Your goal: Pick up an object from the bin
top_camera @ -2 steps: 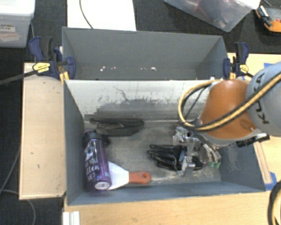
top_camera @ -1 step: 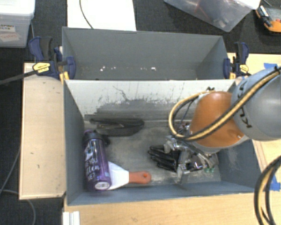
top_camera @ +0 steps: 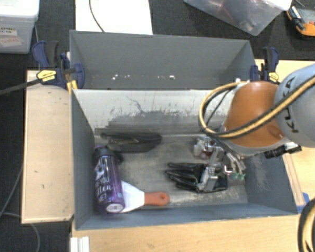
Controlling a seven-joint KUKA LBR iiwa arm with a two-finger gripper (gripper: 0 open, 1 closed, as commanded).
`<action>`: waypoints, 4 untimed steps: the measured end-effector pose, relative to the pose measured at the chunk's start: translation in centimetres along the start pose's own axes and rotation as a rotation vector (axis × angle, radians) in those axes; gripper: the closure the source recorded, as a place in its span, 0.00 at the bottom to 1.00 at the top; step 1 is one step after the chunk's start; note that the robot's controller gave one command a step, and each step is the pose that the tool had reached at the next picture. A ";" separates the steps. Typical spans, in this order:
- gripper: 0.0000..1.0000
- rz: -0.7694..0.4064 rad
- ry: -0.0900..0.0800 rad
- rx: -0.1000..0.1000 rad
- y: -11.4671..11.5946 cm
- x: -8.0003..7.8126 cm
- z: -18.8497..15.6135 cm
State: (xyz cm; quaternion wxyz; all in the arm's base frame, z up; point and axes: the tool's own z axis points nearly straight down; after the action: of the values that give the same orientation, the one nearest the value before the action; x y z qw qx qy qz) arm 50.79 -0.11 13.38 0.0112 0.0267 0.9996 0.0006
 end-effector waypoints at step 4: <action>1.00 -0.209 0.021 -0.002 -0.9 2.6 3.3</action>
Offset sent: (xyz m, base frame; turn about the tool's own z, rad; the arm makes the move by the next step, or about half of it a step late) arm 0.0000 0.0000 0.0000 0.0000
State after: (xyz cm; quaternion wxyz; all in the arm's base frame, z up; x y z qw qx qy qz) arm 48.22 -0.87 10.02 0.0007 -0.0779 0.9970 0.0006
